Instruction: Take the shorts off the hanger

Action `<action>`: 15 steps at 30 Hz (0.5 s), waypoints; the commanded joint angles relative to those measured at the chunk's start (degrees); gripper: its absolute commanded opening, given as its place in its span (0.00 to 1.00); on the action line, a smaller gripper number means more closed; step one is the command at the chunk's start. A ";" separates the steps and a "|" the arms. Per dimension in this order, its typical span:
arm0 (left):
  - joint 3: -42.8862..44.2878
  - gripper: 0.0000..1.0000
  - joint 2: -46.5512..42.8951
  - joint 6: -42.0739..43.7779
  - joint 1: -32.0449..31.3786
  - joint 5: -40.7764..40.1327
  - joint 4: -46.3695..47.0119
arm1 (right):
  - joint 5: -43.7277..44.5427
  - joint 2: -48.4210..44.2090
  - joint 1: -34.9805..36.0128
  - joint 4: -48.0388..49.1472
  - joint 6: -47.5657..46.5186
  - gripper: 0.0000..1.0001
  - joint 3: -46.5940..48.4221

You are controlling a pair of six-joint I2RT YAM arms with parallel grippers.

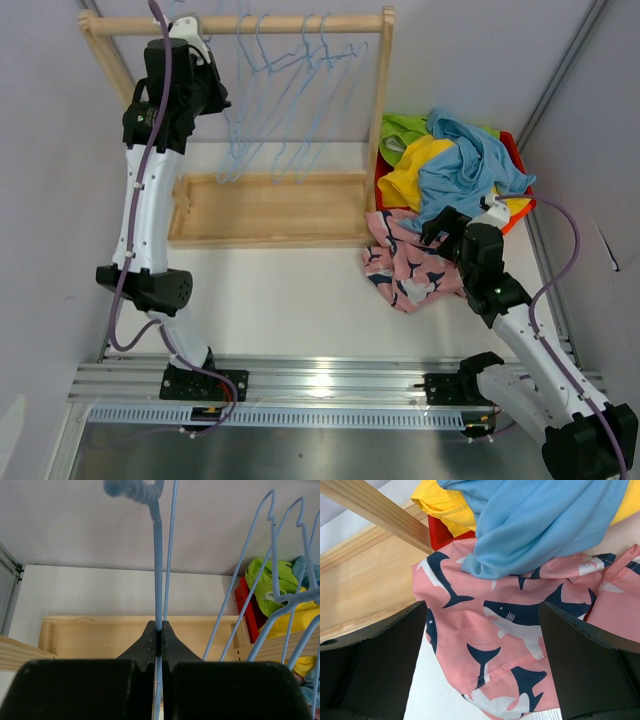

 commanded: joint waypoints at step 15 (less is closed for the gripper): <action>-1.20 0.42 1.35 0.52 0.36 -1.02 -0.71 | -1.22 -4.80 0.17 -0.91 1.86 1.00 -1.66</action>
